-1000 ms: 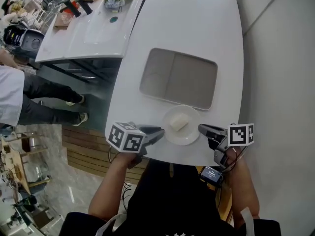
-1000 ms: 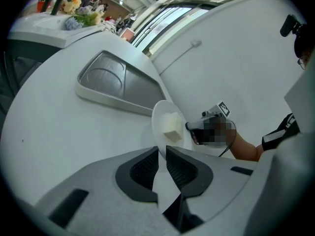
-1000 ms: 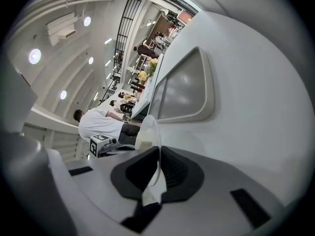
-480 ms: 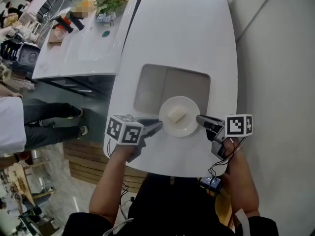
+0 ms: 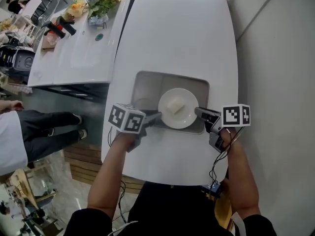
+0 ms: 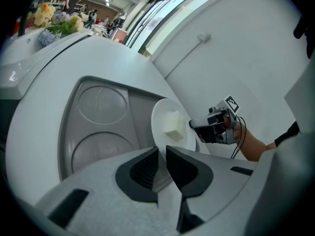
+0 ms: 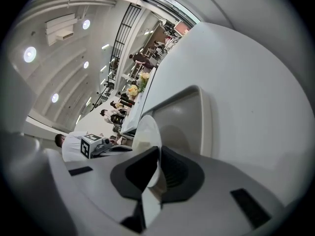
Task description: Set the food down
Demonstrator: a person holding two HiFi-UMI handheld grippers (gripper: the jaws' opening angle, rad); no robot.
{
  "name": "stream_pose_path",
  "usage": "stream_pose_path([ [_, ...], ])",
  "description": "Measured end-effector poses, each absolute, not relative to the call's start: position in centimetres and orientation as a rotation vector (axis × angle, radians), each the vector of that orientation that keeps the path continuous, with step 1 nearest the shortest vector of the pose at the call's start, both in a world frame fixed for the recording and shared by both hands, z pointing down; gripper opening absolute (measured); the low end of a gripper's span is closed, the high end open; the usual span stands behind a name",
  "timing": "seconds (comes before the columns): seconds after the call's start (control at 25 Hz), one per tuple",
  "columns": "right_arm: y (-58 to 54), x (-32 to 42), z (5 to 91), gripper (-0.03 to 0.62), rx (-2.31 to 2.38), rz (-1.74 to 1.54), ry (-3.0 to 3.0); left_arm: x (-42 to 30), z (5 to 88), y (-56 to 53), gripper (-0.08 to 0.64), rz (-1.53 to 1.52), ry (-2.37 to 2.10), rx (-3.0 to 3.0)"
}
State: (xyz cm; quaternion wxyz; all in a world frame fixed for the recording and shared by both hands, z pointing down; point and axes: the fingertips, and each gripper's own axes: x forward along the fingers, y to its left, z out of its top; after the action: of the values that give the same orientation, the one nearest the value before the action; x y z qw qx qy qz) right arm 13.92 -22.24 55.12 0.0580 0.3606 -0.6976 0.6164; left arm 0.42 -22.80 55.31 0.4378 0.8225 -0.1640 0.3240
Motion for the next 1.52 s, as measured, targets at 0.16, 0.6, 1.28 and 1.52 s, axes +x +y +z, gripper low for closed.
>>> stream_pose_path([
  [0.16,-22.9,14.5,56.0,0.018,1.12,1.837,-2.084,1.1,55.8,-23.5,0.048,0.85,-0.408,2.049],
  [0.6,-23.3,14.6,57.1,0.023,1.156,1.42,-1.981,1.3,57.0,-23.1,0.048,1.071,-0.447,2.061],
  [1.28,-23.6,16.1,52.6,0.027,1.349,0.956,-2.218,-0.1,53.8,-23.1,0.051,0.983,-0.575,2.249],
  [1.52,-13.6,14.8,42.2,0.005,1.257,0.947,-2.834,-1.1,44.8,-13.3,0.04,0.264,-0.528,2.593],
])
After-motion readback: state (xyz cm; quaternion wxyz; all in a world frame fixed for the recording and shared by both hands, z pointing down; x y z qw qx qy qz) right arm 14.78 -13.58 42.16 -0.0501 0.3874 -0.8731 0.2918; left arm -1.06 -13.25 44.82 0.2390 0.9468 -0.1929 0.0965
